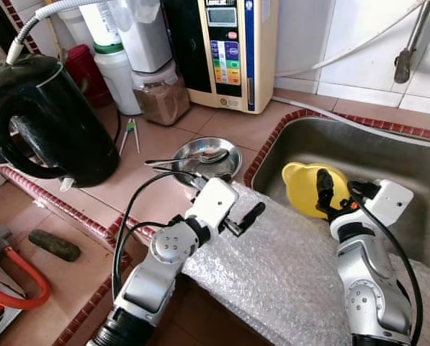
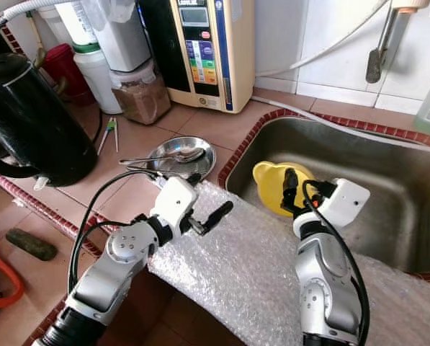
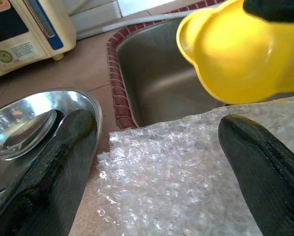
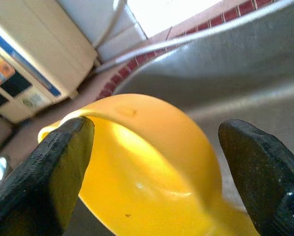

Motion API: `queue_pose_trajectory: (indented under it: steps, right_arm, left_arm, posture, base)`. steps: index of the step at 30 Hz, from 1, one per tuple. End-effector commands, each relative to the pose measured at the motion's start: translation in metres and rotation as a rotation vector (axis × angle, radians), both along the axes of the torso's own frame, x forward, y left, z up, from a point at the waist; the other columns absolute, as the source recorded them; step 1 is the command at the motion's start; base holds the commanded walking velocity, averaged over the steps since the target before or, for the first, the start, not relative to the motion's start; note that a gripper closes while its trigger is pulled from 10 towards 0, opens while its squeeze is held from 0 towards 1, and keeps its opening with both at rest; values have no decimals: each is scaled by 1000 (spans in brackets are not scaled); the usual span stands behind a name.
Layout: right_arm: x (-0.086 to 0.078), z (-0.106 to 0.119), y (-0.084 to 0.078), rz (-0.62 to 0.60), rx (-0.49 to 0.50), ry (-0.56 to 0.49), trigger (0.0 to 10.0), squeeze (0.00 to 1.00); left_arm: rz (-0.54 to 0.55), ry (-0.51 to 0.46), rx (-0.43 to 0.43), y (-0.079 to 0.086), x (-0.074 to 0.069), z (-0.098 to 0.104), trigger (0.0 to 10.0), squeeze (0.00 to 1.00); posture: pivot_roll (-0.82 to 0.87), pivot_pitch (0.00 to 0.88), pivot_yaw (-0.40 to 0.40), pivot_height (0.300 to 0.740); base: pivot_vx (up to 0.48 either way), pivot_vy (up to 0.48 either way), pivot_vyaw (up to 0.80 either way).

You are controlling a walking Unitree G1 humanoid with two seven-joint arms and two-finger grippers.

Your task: Kitchen organization

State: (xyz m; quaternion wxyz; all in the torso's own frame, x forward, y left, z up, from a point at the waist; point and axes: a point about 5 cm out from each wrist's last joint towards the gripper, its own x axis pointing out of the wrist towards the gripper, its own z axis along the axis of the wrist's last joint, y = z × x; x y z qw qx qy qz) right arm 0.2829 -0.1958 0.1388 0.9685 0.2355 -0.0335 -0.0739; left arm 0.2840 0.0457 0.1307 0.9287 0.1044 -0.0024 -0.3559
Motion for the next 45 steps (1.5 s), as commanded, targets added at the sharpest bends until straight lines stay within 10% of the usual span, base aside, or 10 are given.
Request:
queue_pose_trajectory:
  steps: [1, 7, 12, 14, 23, 33, 45]
  right_arm:
    - [2, 11, 3, 15, 14, -52, 10000, 0]
    - [10, 8, 3, 50, -33, -2, 10000, 0]
    - [14, 3, 5, 96, -619, 89, 10000, 0]
    - [15, -2, 3, 112, -689, 125, 10000, 0]
    - [19, 9, -1, 86, -574, 64, 10000, 0]
    - [-8, 22, 46, 199, -542, -89, 10000, 0]
    - [-19, 17, 60, 252, -551, -86, 10000, 0]
  left_arm:
    - [39, 2, 11, 8, 1, -3, 10000, 0]
    - [49, -3, 4, 5, 1, -3, 10000, 0]
    - [66, -12, -2, 4, 4, -2, 10000, 0]
    - [69, -13, -2, 3, 4, -2, 10000, 0]
    - [178, -36, 17, 18, 12, -1, 10000, 0]
    - [438, -43, -16, 58, 42, 10, 10000, 0]
    - [773, 84, -169, 96, 53, 10, 10000, 0]
  posture:
    - [-232, 70, 148, 740]
    - [-231, 49, 129, 740]
    - [-236, 38, 113, 740]
    - [-234, 35, 110, 740]
    - [-218, 23, 125, 740]
    - [-219, 37, 155, 740]
    - [-219, 52, 175, 740]
  base:
    - [0, 0, 0]
    - [0, 0, 0]
    - [0, 0, 0]
    - [0, 0, 0]
    - [0, 0, 0]
    - [0, 0, 0]
    - [0, 0, 0]
